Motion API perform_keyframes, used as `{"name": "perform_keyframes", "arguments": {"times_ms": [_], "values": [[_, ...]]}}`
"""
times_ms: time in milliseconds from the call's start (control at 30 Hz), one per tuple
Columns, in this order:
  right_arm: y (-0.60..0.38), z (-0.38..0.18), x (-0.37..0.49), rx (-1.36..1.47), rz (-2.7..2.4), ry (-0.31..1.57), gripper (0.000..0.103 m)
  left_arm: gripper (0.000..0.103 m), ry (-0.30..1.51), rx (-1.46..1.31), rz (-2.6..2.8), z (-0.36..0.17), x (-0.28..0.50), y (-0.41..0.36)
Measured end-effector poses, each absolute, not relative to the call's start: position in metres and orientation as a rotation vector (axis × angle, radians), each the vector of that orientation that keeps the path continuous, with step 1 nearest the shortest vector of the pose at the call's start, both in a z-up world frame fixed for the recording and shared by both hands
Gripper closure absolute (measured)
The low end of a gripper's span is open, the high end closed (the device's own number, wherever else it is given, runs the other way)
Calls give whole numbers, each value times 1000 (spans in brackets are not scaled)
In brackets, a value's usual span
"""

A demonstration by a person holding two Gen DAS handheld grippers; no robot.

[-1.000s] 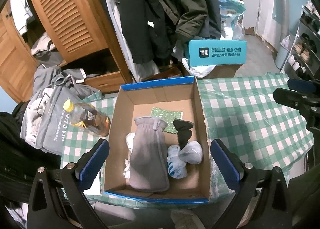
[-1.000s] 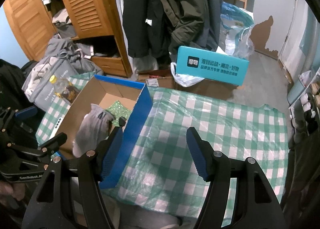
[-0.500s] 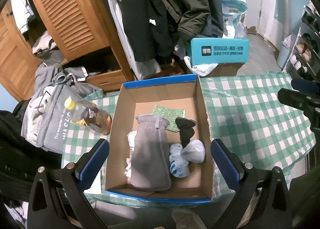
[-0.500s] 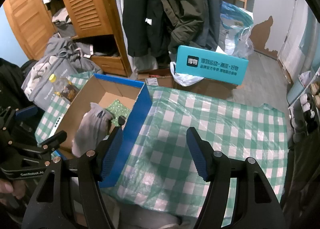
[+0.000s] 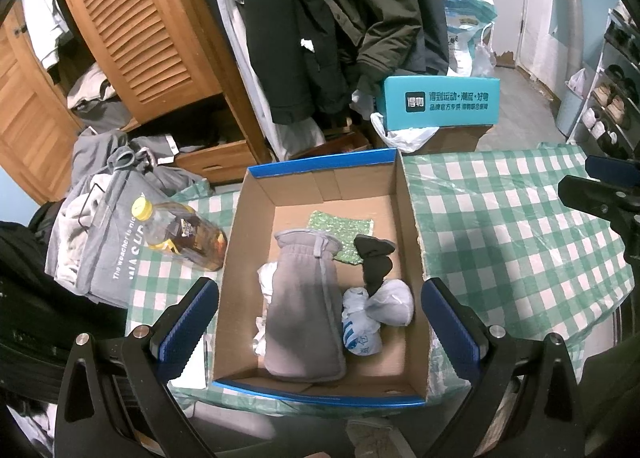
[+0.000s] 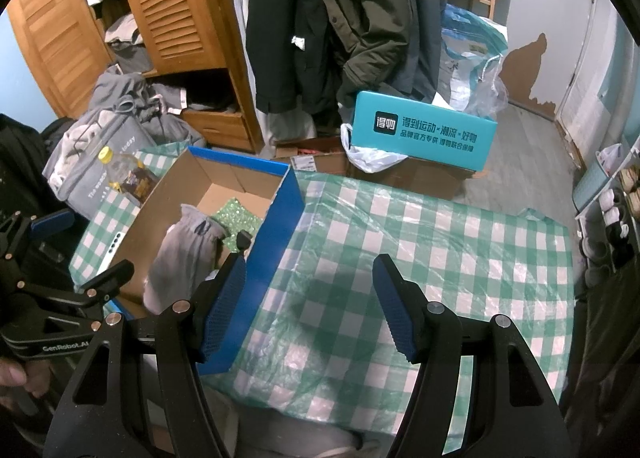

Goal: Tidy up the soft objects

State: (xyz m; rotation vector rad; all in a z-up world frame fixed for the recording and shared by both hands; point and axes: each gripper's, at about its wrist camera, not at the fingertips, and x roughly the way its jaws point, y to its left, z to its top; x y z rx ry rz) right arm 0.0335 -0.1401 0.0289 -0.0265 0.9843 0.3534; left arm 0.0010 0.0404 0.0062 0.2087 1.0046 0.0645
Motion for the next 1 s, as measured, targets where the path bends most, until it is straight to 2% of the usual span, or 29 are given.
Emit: {"name": "perform_keyframes", "arguments": {"times_ms": [1000], "values": [[-142,28,32,-26,353,984,38,1,995,217,64,6,1,39]]}}
